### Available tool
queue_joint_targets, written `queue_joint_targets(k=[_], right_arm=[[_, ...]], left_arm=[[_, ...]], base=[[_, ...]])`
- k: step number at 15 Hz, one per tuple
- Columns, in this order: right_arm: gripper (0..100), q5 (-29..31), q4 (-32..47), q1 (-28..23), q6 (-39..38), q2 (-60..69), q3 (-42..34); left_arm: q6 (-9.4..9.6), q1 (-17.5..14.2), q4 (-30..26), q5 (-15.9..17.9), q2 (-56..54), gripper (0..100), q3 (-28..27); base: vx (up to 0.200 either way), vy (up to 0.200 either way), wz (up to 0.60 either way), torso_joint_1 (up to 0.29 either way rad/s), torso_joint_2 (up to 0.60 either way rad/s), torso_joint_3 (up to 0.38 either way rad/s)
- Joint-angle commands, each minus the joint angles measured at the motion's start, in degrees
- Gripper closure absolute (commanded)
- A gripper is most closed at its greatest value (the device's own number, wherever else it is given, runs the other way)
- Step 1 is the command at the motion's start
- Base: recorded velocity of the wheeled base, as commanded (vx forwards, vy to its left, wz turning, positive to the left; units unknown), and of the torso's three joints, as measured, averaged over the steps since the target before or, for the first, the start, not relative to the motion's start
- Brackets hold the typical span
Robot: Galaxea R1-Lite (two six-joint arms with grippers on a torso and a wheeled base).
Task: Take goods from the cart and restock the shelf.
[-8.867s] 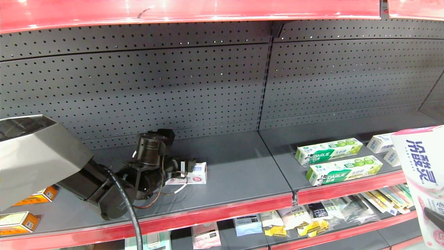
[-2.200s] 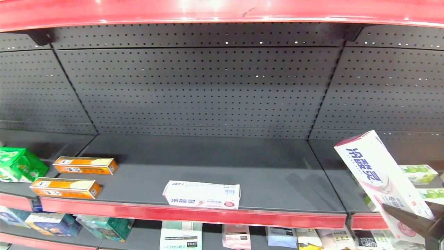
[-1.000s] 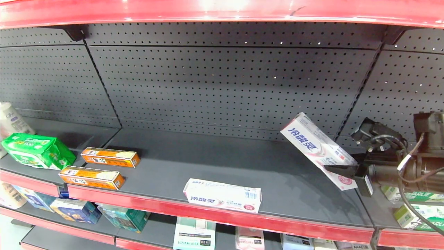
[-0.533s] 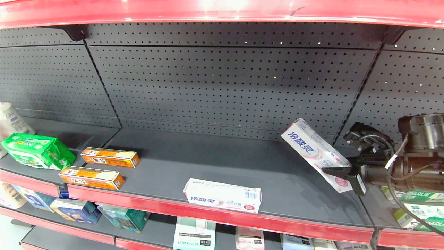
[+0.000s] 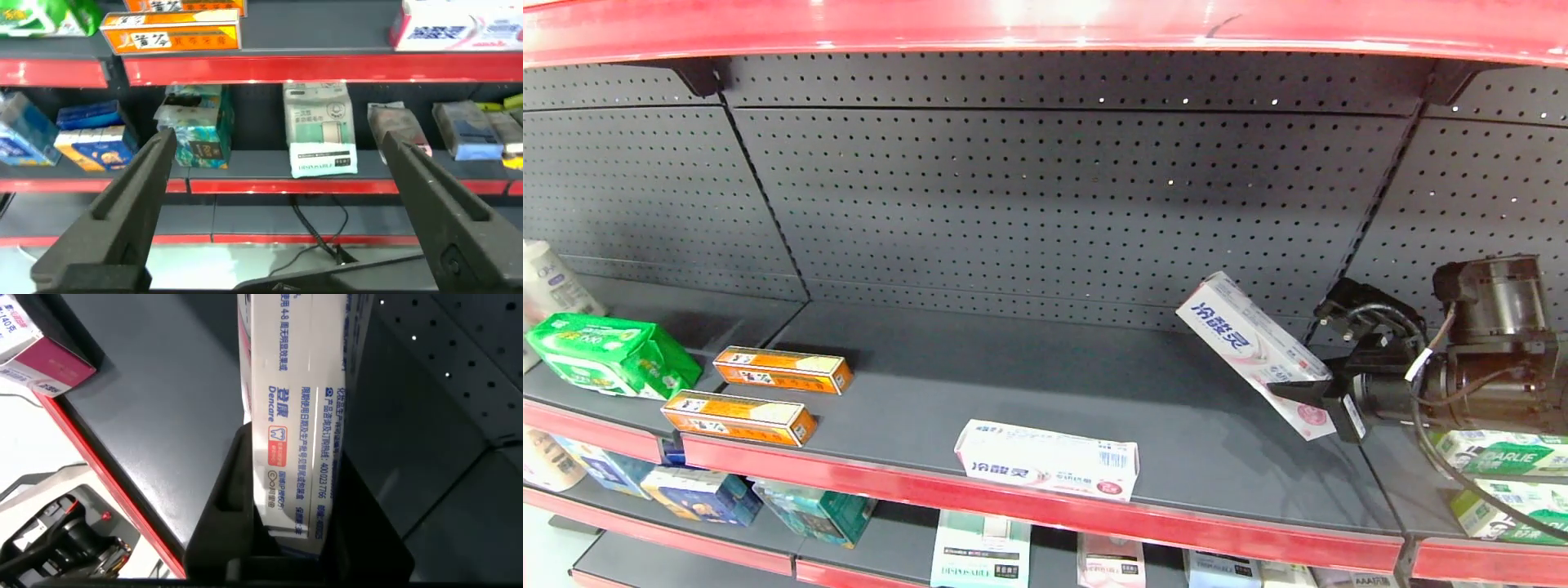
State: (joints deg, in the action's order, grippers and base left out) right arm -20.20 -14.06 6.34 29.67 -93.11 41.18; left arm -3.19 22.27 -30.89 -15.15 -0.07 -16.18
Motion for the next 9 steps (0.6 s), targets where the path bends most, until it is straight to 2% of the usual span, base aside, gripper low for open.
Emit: queue_joint_targets(k=[1,2,5,8,9], right_arm=[[100,-0.02,-0.01,-0.19,0.04,-0.05,-0.31],[100,-0.02,-0.01,-0.1,0.04,-0.05,-0.4],[100,0.34,-0.01,0.08,0.04,-0.32,-0.05],[100,0.34,-0.01,-0.19,0.04,0.12,-0.05],[100,0.34,-0.09,-0.27,0.04,0.21,0.13]], left_arm=[[-1.2,-0.04,-0.05,-1.63,0.07,0,0.01],[-1.9,-0.04,-0.05,-2.43,0.07,0,0.09],[-1.99,-0.04,0.31,-3.22,2.01,0,-0.26],[-2.43,-1.09,7.07,-4.8,8.33,0,1.06],[-2.43,-2.76,7.78,-5.85,8.6,0,2.38]], base=[[0.0,0.0,0.0,0.0,0.0,0.0],[0.0,0.0,0.0,0.0,0.0,0.0],[0.0,0.0,0.0,0.0,0.0,0.0],[0.0,0.0,0.0,0.0,0.0,0.0],[0.0,0.0,0.0,0.0,0.0,0.0]])
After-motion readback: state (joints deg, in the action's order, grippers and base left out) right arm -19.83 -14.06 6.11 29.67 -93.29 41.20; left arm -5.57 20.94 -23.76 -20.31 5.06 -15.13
